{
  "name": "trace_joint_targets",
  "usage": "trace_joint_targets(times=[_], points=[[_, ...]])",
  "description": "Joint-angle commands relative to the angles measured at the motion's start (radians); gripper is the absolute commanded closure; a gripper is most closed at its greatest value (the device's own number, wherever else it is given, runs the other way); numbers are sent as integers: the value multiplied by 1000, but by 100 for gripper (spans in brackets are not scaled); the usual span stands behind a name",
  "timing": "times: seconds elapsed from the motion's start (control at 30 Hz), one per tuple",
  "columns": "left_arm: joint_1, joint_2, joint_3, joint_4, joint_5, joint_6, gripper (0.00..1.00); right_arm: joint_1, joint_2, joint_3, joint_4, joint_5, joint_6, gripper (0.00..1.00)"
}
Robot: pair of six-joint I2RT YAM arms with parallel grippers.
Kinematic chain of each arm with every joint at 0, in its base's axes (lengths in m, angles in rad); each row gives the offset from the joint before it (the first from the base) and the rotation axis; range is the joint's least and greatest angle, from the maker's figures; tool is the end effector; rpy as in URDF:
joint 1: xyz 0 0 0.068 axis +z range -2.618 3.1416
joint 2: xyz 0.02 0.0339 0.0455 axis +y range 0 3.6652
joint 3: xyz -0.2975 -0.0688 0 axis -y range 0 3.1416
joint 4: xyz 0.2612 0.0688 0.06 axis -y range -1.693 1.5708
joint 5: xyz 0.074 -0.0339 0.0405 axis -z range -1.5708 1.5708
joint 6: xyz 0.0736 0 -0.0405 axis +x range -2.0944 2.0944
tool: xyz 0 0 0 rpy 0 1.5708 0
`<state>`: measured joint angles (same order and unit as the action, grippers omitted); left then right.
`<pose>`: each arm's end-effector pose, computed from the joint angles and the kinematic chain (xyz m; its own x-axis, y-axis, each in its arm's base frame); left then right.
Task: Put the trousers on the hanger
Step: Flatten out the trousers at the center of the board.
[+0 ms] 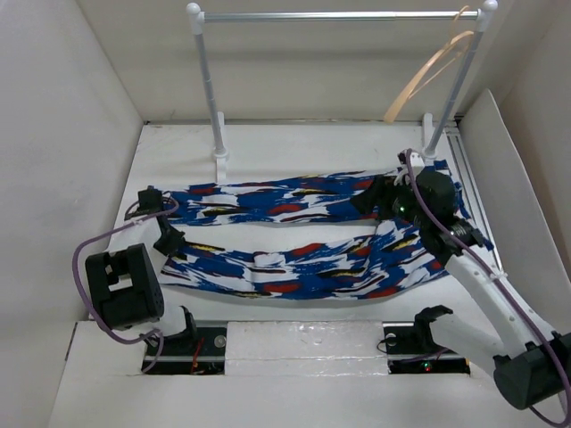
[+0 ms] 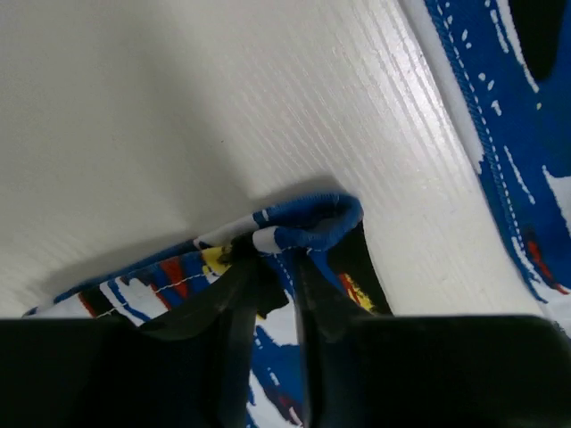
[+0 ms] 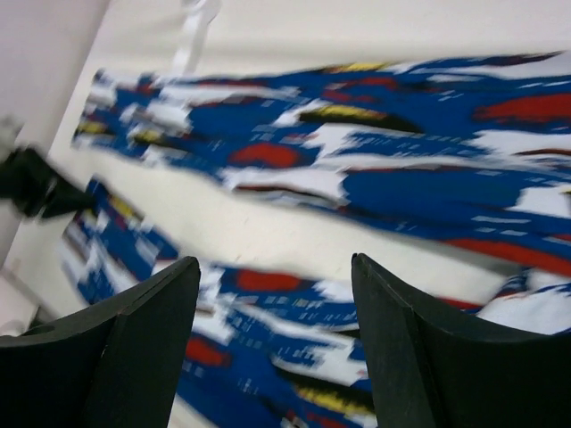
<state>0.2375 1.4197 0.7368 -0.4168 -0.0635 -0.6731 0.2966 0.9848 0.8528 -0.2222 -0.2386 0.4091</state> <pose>0.2736 0.0710 0.1579 -0.5133 -0.7644 -0.3901 -0.7454 0.6224 -0.2387 0.2424 0.0923 0.3360 -0.5016 0.2509 -0.8279 -0.3231 0.8334 0.4483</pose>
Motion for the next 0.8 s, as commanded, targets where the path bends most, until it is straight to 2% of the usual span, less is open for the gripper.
trace_joint_targets(times=[0.0,0.07,0.23,0.3,0.47,0.6,0.67,0.73,0.77], points=[[5,62,13,9,-61,30,86,67,-92,37,-86,22,-50,26],[5,102,21,7,-99,40,100,90,-130,61,-135,51,-67,26],[54,150,107,-27,-176,63,100,81,-195,100,-247,90,-156,24],[54,140,191,-31,-200,70,100,53,-199,77,-299,113,-177,24],[54,119,372,-97,-242,50,100,-23,-204,5,-322,24,-219,23],[54,186,394,-158,-246,-2,100,-34,-219,-17,-345,18,-239,23],[63,188,354,-168,-313,-35,100,-34,-235,-18,-376,36,-257,22],[81,174,346,-171,-321,-37,100,-34,-248,-27,-388,42,-260,20],[113,151,337,-169,-315,-36,87,-34,-256,-35,-396,39,-262,20]])
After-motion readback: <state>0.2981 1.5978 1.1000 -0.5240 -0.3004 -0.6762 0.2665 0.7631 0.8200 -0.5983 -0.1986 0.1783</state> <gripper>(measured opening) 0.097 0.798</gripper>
